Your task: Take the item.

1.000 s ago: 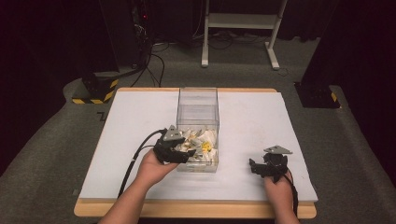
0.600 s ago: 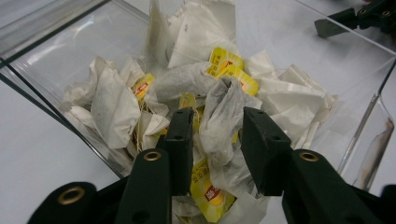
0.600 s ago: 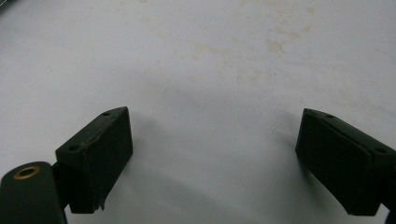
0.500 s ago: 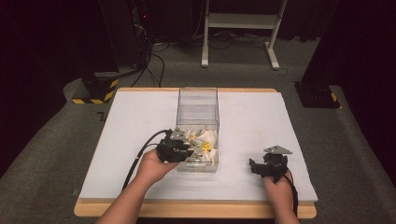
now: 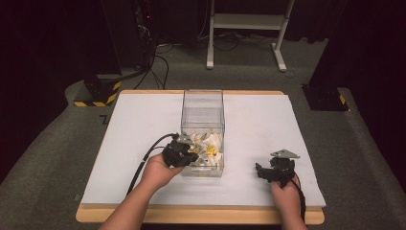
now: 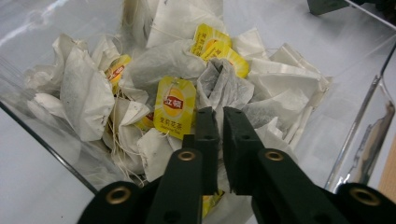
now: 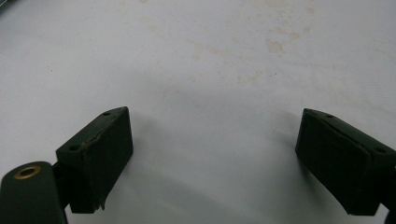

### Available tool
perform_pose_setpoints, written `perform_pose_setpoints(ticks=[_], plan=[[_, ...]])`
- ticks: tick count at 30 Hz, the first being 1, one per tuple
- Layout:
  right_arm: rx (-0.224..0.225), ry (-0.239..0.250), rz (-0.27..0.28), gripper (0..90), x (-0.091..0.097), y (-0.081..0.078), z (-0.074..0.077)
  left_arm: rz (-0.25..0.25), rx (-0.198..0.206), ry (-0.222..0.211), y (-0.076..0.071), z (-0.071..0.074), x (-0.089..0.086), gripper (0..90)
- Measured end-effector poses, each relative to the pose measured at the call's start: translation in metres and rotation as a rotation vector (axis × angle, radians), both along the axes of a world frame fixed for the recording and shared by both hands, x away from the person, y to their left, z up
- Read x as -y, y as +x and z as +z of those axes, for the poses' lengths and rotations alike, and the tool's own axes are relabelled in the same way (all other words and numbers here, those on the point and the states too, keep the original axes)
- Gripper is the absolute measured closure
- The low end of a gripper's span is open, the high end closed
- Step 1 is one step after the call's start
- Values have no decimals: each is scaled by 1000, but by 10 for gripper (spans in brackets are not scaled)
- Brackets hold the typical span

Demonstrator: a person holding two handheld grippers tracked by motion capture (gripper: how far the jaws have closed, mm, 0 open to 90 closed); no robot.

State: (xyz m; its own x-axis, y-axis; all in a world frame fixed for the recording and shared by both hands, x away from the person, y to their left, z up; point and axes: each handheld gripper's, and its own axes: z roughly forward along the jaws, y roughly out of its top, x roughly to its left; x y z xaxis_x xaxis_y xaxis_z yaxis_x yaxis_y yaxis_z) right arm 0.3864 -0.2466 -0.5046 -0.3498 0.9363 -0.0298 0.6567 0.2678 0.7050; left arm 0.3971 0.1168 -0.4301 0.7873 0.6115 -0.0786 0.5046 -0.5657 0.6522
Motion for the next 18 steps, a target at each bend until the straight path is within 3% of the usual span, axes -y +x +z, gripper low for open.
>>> perform_pose_setpoints(ticks=[8,18], plan=[[0,0,0,109,0,0,0,14,12,-17,-2,-1,-2,882],[0,0,0,110,0,0,0,33,35,-82,-6,-1,-9,884]])
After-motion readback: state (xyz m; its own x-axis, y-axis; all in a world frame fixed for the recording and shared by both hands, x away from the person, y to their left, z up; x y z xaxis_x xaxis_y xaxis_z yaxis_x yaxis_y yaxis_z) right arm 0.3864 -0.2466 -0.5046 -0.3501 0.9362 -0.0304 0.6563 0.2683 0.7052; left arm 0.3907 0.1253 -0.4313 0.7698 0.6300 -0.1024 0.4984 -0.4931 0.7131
